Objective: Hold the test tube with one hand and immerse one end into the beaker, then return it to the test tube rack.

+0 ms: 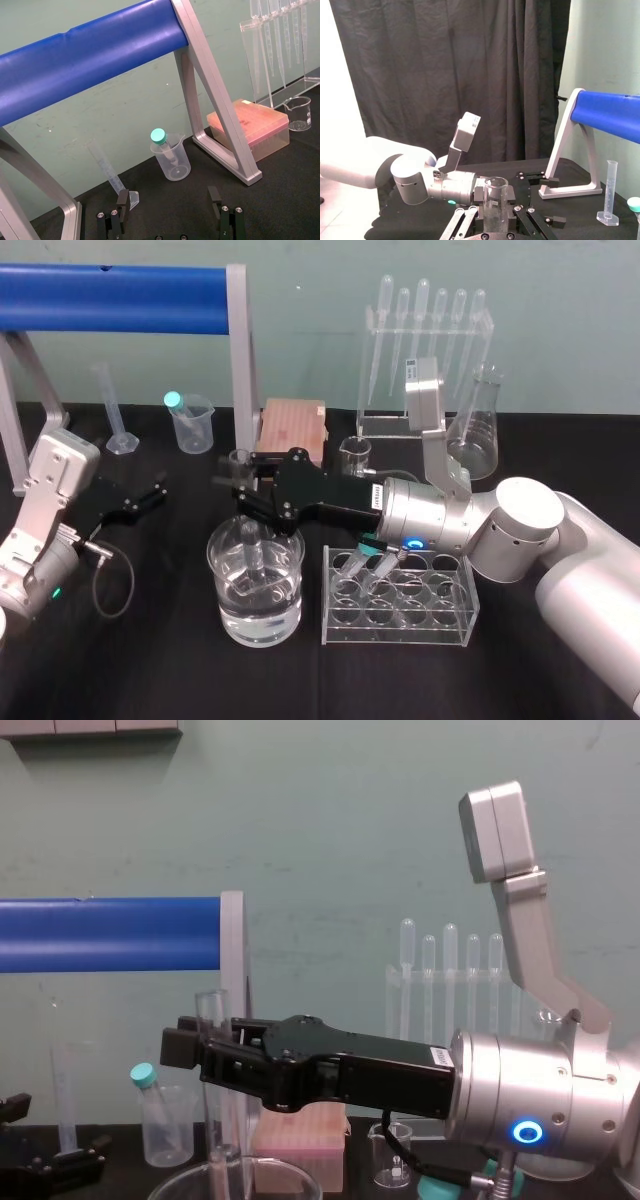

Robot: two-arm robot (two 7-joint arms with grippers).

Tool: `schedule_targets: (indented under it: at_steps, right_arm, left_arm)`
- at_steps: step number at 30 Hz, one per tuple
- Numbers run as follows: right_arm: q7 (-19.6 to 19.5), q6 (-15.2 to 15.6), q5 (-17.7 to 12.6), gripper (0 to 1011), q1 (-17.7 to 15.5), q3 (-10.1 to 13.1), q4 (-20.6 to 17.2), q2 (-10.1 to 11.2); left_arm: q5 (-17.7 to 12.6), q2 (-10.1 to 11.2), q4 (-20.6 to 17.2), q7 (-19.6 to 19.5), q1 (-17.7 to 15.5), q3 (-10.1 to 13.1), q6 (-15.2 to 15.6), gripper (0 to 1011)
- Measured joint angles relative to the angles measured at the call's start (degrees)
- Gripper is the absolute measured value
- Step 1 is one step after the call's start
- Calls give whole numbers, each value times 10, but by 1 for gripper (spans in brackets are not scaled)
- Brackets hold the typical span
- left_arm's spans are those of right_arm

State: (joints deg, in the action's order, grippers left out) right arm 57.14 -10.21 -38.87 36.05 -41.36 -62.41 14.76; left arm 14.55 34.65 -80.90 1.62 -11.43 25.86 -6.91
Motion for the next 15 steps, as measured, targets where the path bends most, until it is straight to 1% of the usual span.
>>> schedule_targets:
  at_steps: [15]
  right_arm:
    - [0, 0, -1, 244, 0, 0, 0, 0]
  left_arm:
    - [0, 0, 0, 0, 0, 0, 0, 1000]
